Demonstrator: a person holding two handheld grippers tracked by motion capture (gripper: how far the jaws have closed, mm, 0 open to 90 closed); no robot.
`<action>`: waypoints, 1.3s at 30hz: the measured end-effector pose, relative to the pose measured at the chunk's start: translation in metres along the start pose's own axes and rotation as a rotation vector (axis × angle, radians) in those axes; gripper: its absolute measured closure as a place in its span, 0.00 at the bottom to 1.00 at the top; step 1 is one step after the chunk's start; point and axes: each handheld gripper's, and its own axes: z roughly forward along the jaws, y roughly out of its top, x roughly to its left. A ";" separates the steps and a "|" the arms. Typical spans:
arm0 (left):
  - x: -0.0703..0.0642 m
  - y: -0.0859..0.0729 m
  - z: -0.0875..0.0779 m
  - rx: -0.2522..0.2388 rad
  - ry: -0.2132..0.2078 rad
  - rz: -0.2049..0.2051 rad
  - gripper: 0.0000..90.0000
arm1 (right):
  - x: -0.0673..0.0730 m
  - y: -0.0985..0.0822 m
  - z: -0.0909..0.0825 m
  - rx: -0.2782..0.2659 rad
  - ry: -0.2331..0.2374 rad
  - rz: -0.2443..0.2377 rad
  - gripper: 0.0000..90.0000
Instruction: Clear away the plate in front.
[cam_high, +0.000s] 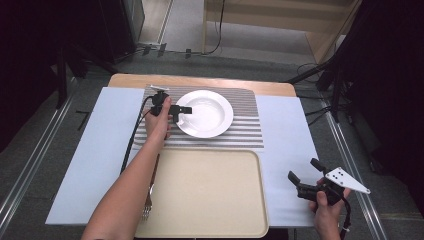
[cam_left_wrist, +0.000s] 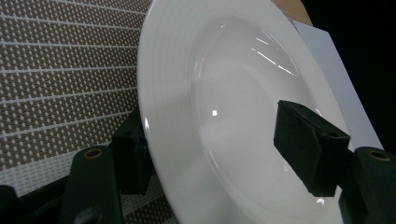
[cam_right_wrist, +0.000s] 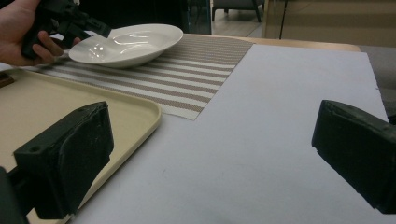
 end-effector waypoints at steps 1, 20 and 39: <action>-0.001 0.000 0.001 0.001 0.002 -0.005 0.35 | 0.000 0.000 0.000 0.000 0.002 -0.002 0.00; -0.009 -0.004 0.009 0.002 0.133 -0.013 0.74 | 0.000 -0.001 0.003 0.015 -0.006 -0.003 0.00; -0.031 -0.002 0.000 -0.095 0.053 0.051 0.91 | 0.000 0.000 0.002 0.013 -0.005 -0.003 0.00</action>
